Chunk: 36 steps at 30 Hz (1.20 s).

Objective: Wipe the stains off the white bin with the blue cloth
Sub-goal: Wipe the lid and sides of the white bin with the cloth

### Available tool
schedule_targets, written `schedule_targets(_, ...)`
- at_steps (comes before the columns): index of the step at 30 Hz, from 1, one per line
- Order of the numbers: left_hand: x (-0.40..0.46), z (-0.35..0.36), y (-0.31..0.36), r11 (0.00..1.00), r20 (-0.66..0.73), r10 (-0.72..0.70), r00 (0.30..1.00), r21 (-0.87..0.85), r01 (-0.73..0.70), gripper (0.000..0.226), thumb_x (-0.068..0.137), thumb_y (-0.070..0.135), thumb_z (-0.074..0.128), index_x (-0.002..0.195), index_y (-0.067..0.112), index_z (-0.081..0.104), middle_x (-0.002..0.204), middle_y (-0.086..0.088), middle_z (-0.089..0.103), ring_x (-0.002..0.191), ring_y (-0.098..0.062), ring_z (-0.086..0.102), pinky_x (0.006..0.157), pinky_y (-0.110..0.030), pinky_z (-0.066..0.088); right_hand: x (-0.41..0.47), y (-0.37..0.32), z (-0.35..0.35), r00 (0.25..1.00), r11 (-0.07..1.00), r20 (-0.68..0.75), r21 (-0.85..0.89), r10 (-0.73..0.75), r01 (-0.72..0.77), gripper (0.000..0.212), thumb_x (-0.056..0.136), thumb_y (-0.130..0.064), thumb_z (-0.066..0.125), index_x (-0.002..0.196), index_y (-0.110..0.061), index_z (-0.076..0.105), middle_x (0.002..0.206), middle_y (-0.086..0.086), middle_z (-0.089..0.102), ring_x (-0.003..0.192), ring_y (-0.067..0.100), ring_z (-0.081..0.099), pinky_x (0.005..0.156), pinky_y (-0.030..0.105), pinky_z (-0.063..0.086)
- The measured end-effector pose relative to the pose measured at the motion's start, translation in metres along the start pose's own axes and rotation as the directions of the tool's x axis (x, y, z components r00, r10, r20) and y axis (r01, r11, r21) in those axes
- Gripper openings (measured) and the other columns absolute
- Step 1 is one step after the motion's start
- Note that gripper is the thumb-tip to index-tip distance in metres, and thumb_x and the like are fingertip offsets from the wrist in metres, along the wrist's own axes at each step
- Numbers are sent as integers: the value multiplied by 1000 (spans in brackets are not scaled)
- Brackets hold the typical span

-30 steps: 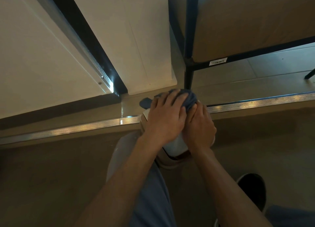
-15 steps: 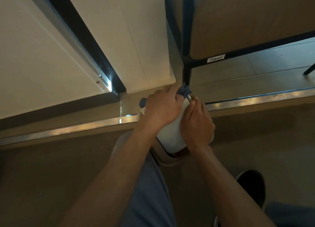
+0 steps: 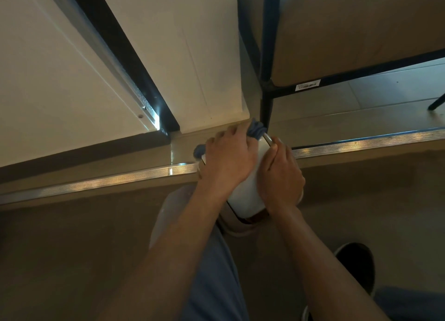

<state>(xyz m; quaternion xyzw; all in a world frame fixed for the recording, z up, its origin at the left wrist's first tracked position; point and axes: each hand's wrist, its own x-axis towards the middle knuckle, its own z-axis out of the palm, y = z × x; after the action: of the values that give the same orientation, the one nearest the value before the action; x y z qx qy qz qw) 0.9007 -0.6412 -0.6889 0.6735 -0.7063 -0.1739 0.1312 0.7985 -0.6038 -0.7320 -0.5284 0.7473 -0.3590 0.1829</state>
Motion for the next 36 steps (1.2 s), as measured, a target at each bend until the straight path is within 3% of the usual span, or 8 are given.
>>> schedule_targets(5, -43, 12, -23, 950, -142, 301, 943, 134, -283, 49, 102, 37, 33, 145, 24, 52, 156, 0, 45, 148, -26, 34, 121, -51, 24, -1, 2, 2, 999, 999, -17, 13, -41, 41, 44, 108, -32, 27, 133, -12, 58, 126, 9, 67, 110, 28, 66, 86, 37, 51)
schedule_targets(10, -55, 10, -39, 996, -93, 90, 992, 13, -89, 53, 99, 57, 30, 151, 47, 33, 166, 8, 19, 153, -29, 16, 119, -59, 23, 0, 2, -3, 1000, 999, 4, 23, -25, 24, 42, 110, -30, 30, 139, -13, 54, 133, 9, 63, 119, 26, 61, 92, 36, 45)
schedule_targets(14, -53, 6, -34, 976, -101, -143, 985, -178, 124, 76, 89, 65, 55, 154, 45, 20, 167, 1, 11, 152, -30, 17, 117, -53, 32, 2, 9, -4, 998, 994, 67, 104, 10, -17, 42, 109, -34, 29, 143, -20, 51, 139, 4, 59, 124, 23, 56, 91, 30, 37)
schedule_targets(17, -60, 3, -36, 930, -75, -287, 955, -263, 258, 93, 79, 76, 59, 154, 41, 17, 164, -1, 20, 148, -30, 28, 114, -51, 38, 5, 15, -12, 983, 977, 181, 201, 30, -67, 44, 109, -41, 27, 146, -27, 47, 145, 0, 53, 129, 19, 51, 99, 32, 38)
schedule_targets(20, -64, 2, -34, 942, -67, -249, 966, -250, 225, 89, 83, 80, 50, 155, 36, 23, 158, -1, 31, 143, -26, 34, 115, -47, 37, 10, 16, -22, 962, 916, 260, 360, 86, -179, 45, 108, -46, 29, 144, -31, 50, 143, -2, 55, 129, 12, 48, 109, 37, 39)
schedule_targets(27, -48, 12, -16, 996, -137, -42, 990, 77, 53, 69, 99, 69, 24, 157, 30, 26, 159, -9, 35, 146, -30, 33, 122, -52, 22, 19, 23, -25, 929, 776, 347, 549, 126, -310, 51, 106, -54, 27, 144, -29, 51, 142, -3, 56, 132, 13, 51, 114, 42, 40)
schedule_targets(33, -39, 18, 7, 982, -59, 78, 995, 177, -67, 69, 98, 73, 25, 158, 39, 19, 168, -1, 18, 154, -28, 17, 122, -58, 7, 23, 27, -33, 933, 673, 347, 667, 97, -318, 44, 108, -41, 35, 149, -28, 42, 147, -1, 49, 131, 11, 51, 106, 29, 47)
schedule_targets(36, -45, 13, -5, 1000, -105, -11, 994, 24, 14, 59, 101, 68, 22, 155, 43, 22, 166, 4, 25, 154, -24, 18, 122, -59, 11, 23, 24, -39, 971, 792, 222, 575, 91, -206, 45, 106, -42, 42, 149, -30, 41, 146, 1, 48, 130, 11, 50, 105, 34, 48)
